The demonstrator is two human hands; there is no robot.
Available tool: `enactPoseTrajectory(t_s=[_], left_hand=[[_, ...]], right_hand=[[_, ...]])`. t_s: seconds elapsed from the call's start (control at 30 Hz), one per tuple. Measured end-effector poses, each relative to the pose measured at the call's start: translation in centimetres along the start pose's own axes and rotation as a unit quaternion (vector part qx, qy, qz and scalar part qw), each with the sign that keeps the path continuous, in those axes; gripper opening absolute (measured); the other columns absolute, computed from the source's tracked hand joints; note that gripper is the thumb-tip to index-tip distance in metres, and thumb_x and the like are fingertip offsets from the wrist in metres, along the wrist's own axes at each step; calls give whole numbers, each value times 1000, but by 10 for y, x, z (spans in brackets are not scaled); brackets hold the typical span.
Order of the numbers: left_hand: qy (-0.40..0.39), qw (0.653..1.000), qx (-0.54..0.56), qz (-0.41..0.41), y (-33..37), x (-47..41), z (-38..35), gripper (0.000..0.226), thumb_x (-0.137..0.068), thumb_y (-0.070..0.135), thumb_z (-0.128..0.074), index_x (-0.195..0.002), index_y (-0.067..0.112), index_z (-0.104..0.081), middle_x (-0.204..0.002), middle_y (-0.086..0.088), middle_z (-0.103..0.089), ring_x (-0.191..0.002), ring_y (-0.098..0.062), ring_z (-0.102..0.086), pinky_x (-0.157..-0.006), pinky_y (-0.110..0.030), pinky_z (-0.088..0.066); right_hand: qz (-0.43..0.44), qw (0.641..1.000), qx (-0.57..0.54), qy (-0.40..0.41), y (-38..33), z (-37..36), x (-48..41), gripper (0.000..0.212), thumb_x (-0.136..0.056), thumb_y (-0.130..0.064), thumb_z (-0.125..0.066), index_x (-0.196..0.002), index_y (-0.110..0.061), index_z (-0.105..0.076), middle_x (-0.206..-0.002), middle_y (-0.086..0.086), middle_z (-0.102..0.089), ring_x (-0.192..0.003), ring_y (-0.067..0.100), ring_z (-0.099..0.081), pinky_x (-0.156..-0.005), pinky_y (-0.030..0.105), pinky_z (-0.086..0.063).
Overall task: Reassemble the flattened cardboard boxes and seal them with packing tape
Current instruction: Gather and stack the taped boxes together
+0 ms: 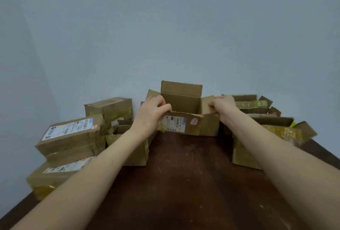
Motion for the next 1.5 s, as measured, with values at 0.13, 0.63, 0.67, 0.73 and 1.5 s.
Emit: enactPoseTrajectory(t_s=[0.13, 0.63, 0.67, 0.73, 1.5], left_hand=[[2, 983, 109, 144, 7, 8, -10, 37, -89, 48, -50, -96, 19, -72, -106, -5, -54, -102, -23, -50, -87, -36, -44], [-58, 635, 435, 636, -28, 24, -128, 11, -91, 7, -57, -93, -3, -62, -97, -16, -67, -68, -22, -69, -52, -32, -59], [-63, 629, 433, 643, -26, 25, -141, 15, -91, 8, -57, -97, -5, -62, -99, -18, -68, -69, -24, -69, -54, -34, -59], [-67, 606, 447, 654, -20, 24, -165, 21, -92, 11, -56, -106, -4, -62, -103, -20, -68, -73, -26, -69, -57, -37, -60], [-214, 897, 2, 388, -78, 66, -2, 34, -95, 15, -42, -126, 12, -55, -122, -6, -61, -109, -23, -58, -89, -35, -49]], right_hand=[[29, 996, 83, 29, 6, 20, 2, 45, -88, 0, -55, -132, -8, -54, -127, 12, -58, -112, 31, -57, -91, 46, -53], [103, 950, 292, 35, 18, 13, -29, 58, -92, 2, -45, -146, -13, -34, -143, 12, -46, -114, 30, -57, -78, 33, -51], [116, 947, 297, 40, 17, 11, -31, 56, -92, 0, -47, -145, -15, -37, -141, 10, -48, -110, 28, -59, -76, 32, -51], [136, 943, 302, 41, 15, 7, -34, 52, -92, -4, -48, -141, -18, -41, -138, 7, -52, -108, 26, -59, -82, 37, -54], [31, 951, 204, -229, 43, -179, 63, 64, -91, -52, -54, -130, -2, -49, -128, 15, -55, -113, 33, -55, -92, 43, -51]])
Point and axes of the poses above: each hand's wrist, its own x-axis away from the middle knuckle, its own z-axis out of the back of the hand, y = z × x, the point moved 5 cm from there along -x, towards the middle knuckle
